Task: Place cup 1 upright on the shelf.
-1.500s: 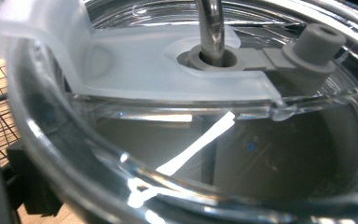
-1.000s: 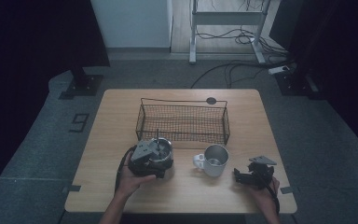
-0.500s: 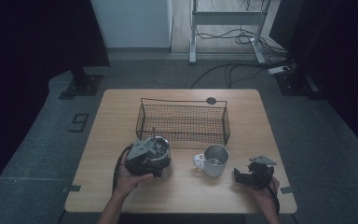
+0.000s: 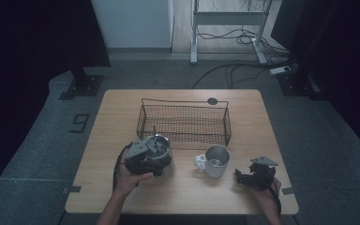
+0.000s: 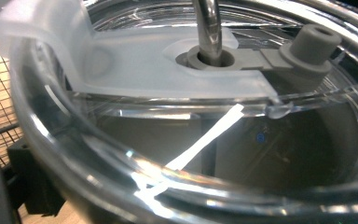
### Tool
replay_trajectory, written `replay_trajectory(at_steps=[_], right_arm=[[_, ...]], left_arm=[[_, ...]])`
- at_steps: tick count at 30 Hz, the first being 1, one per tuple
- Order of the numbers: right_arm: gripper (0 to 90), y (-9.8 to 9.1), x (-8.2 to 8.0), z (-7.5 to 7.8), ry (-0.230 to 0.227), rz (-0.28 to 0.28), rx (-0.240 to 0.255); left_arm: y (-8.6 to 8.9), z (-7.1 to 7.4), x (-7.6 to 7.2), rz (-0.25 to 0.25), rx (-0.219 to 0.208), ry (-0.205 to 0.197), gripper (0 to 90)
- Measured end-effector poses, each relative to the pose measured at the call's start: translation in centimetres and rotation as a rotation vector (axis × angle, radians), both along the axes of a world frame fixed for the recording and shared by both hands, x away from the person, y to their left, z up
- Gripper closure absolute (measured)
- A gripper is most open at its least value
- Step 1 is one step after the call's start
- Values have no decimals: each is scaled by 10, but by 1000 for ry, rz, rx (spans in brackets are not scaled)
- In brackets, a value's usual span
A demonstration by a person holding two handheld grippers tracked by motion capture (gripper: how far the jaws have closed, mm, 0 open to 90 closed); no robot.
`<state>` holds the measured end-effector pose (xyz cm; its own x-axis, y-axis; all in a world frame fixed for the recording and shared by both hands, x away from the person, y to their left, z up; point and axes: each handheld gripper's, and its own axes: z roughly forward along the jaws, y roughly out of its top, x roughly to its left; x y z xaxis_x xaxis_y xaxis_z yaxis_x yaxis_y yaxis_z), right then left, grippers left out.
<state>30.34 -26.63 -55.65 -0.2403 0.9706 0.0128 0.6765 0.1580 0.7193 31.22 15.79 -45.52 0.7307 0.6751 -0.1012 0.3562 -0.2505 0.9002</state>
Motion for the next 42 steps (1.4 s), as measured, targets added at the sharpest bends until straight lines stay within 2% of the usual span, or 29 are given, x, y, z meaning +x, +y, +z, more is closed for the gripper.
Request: replay_trajectory(at_steps=[6,14,32,42], right_arm=[[14,0,0,0,0,0,0],[14,0,0,0,0,0,0],[14,0,0,0,0,0,0],[14,0,0,0,0,-1,1]], left_arm=[[1,3,4,-3,-14,4,31],[0,9,7,1,-7,-5,31],[0,23,12,5,-22,-14,31],[-5,29,16,-1,-32,-18,32]])
